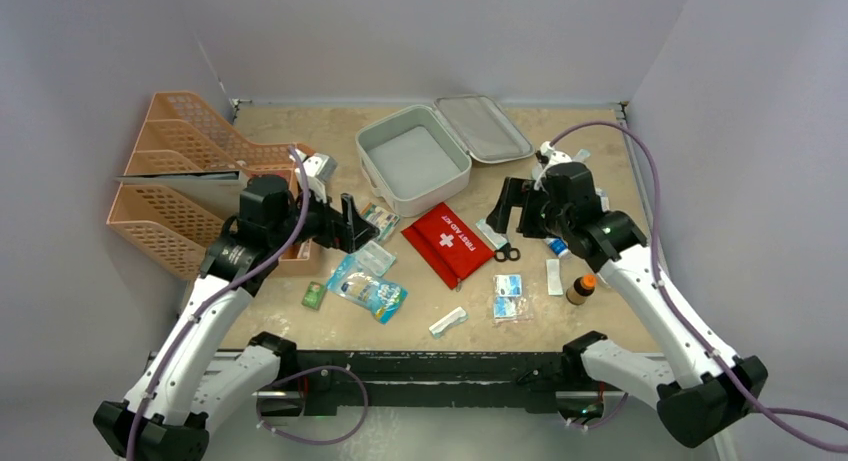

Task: Organize the medicine kit
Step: Pick up the medicine pouch from the center of the board.

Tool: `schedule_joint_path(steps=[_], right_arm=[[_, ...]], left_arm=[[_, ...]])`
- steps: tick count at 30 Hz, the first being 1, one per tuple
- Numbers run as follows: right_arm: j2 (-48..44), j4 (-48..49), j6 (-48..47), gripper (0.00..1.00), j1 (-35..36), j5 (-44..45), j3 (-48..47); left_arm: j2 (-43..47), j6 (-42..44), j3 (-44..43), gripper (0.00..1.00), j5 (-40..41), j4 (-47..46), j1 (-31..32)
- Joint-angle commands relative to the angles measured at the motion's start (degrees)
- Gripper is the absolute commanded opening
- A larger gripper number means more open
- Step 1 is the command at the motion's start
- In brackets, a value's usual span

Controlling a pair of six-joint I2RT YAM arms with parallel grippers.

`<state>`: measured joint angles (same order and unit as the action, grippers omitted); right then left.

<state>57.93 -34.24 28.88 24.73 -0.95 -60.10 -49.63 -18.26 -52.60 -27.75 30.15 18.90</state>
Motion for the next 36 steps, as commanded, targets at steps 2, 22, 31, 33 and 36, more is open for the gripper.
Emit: schedule_joint_path(steps=[2,22,31,33,36], right_arm=[[5.9,4.2,-4.7,0.93,0.1,-4.3,1.4],[35.4,13.7,-12.3,0.44,17.7,11.5,-5.9],[42.0,15.1,-15.3,0.45,23.8,20.3,-8.4],[42.7,15.7,-16.1,0.47,24.4,20.4,-8.4],[44.0,15.8,-16.8,0.48,25.3,22.4,-8.6]], left_arm=[[3.5,1.4,-0.8,0.92,10.8,1.6,0.2],[4.1,1.7,-1.8,0.90,21.1,4.8,0.2],[4.6,1.7,-1.8,0.90,21.9,4.9,0.2],[4.5,1.7,-1.8,0.90,21.9,4.9,0.2],[4.5,1.7,-1.8,0.89,21.8,4.9,0.2]])
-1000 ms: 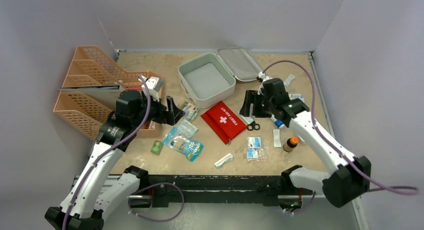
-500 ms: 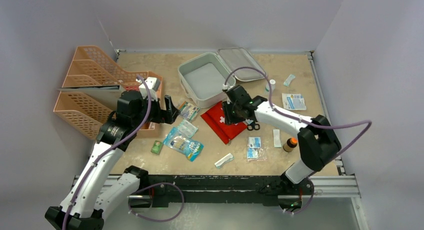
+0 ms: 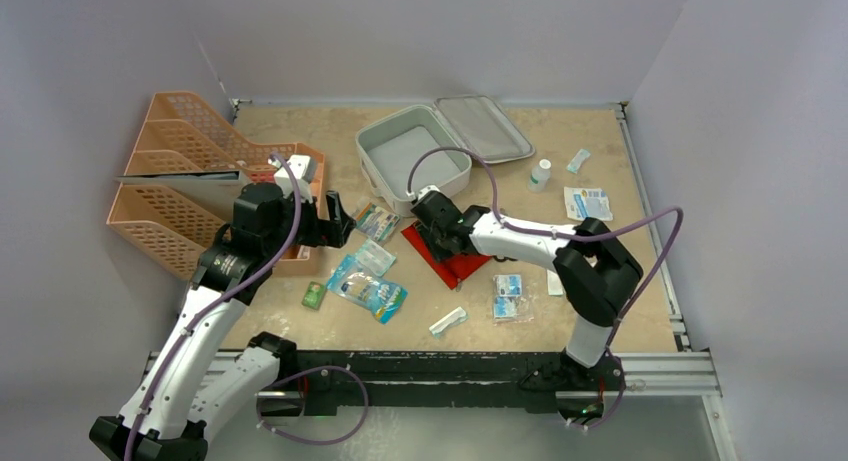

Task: Organize the medicine kit
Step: Pick up the medicine pouch from the center of the board.

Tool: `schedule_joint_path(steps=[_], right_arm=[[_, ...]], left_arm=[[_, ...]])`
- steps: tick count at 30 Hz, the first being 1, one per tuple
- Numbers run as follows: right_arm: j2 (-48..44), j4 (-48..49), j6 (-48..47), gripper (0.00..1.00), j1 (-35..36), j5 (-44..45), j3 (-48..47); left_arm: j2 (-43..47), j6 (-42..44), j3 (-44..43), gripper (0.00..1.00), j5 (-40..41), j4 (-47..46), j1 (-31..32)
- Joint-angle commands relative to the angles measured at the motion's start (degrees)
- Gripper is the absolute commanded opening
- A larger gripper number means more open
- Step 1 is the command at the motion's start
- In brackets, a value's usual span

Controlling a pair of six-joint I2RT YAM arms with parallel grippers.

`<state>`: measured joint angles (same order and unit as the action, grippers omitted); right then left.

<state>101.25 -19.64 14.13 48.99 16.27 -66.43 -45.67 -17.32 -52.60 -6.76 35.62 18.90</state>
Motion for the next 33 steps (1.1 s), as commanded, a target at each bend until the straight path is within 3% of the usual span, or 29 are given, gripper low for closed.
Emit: schedule_joint_path(steps=[1,9,13,21,33], right_arm=[[1.0,1.2,-2.1,0.48,1.4,6.4,-2.3],[5.2,1.7,-3.0,0.49,2.8,10.5,-2.8],[6.2,2.4,-2.8,0.44,3.7,13.4,-2.5],[3.4,2.6,-1.5,0.00,4.2,16.2,-1.9],[-8.7,2.7,2.8,0.00,4.2,10.9,1.3]], left_arm=[[0.6,0.8,-1.8,0.89,0.9,-0.5,0.2],[0.8,0.8,-1.8,0.89,0.9,-0.5,0.2],[0.6,0.8,-1.7,0.89,0.9,-0.5,0.2],[0.4,0.2,-1.8,0.87,1.1,-0.6,0.2],[-1.9,-3.2,-1.9,0.82,-1.7,-1.1,0.1]])
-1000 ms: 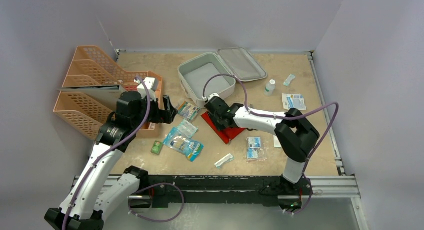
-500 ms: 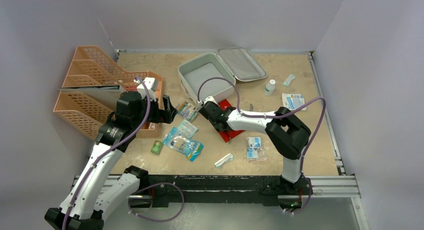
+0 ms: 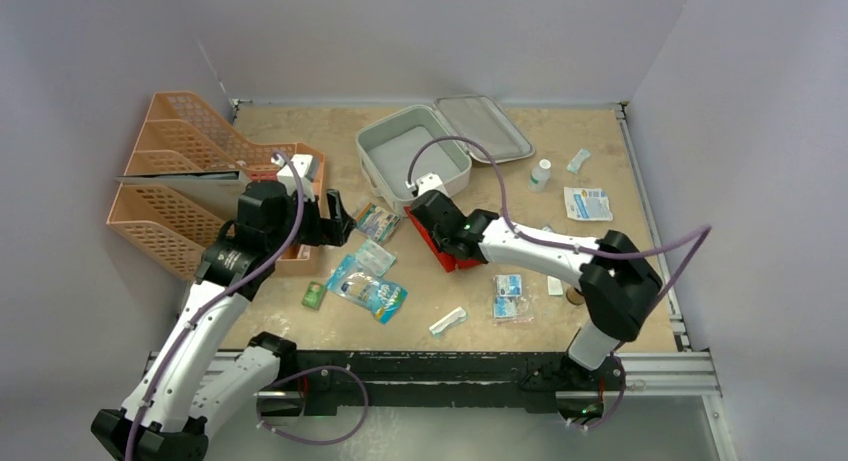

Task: Organize the medicine kit
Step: Pick up the medicine pouch from the center of the board.

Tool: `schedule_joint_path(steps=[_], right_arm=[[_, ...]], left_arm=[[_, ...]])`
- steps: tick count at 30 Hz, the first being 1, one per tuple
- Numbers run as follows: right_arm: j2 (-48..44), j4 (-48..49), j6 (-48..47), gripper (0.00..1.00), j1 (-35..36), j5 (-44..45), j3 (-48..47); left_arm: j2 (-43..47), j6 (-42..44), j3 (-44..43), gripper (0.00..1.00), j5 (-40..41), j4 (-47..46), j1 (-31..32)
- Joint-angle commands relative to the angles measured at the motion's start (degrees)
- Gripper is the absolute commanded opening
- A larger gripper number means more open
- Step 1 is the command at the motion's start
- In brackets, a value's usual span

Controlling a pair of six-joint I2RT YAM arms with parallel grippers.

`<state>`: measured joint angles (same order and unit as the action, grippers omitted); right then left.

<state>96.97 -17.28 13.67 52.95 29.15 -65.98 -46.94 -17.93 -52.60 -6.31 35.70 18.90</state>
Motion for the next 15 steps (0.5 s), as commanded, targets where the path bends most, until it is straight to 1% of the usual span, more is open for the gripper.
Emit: schedule_joint_path(steps=[1,4,8,11,15], right_arm=[[-5.4,0.2,3.9,0.00,0.3,-2.9,1.0],[-8.4,-0.5,6.2,0.00,0.3,-5.3,1.3],[-12.9,0.1,10.1,0.00,0.3,-6.9,2.1],[-15.9,2.8,13.3,0.00,0.3,-8.5,3.2],[-19.5,9.4,18.6,0.00,0.3,-10.8,6.5]], left_arm=[[-0.9,-3.8,-1.9,0.82,-3.5,-1.5,0.2],[-1.3,-8.5,-1.4,0.81,-8.9,-3.4,0.2],[-1.9,-15.6,1.2,0.80,-16.5,-9.0,0.2],[-4.0,-18.7,2.0,0.80,-19.5,-12.6,0.2],[-7.1,-20.8,2.0,0.81,-22.6,-16.0,0.2]])
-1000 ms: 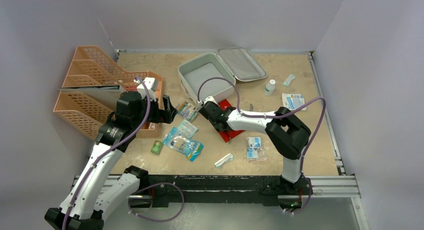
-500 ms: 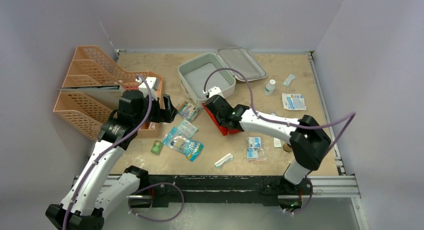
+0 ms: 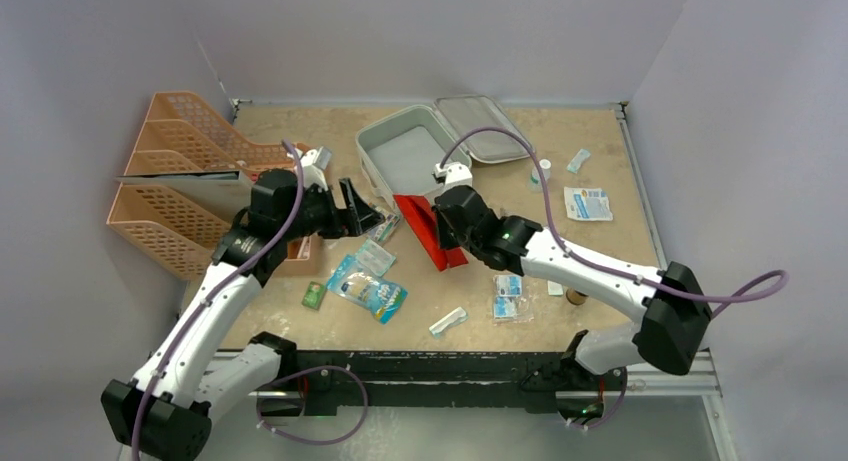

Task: Organize the medicine kit
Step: Pick up the medicine pouch from the center of the board.

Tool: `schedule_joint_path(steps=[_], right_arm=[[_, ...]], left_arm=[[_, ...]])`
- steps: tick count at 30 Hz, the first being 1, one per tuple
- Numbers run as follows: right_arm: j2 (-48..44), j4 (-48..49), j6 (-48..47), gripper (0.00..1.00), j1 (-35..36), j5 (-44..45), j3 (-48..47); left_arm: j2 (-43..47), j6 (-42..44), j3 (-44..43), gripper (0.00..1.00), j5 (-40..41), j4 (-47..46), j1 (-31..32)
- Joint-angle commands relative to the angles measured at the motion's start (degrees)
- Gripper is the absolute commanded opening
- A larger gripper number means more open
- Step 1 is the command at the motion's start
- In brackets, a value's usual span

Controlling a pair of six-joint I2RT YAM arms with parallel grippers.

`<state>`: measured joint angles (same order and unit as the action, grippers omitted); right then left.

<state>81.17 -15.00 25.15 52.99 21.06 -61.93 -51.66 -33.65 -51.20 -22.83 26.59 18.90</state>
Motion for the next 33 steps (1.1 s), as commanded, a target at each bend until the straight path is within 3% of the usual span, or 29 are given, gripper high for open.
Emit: schedule_joint_path(steps=[1,11,33], right_arm=[[-4.4,8.7,8.8,0.00,0.2,-3.0,3.3],[-3.6,13.2,16.4,0.00,0.2,-2.4,3.1],[-1.2,14.4,21.2,0.00,0.2,-0.1,3.0]], left_arm=[[-3.2,-5.9,0.7,0.81,-7.0,-8.3,0.2],[-12.0,-12.7,2.1,0.77,-11.3,-21.4,0.2],[-25.7,-12.7,0.8,0.61,-12.5,-27.7,2.5]])
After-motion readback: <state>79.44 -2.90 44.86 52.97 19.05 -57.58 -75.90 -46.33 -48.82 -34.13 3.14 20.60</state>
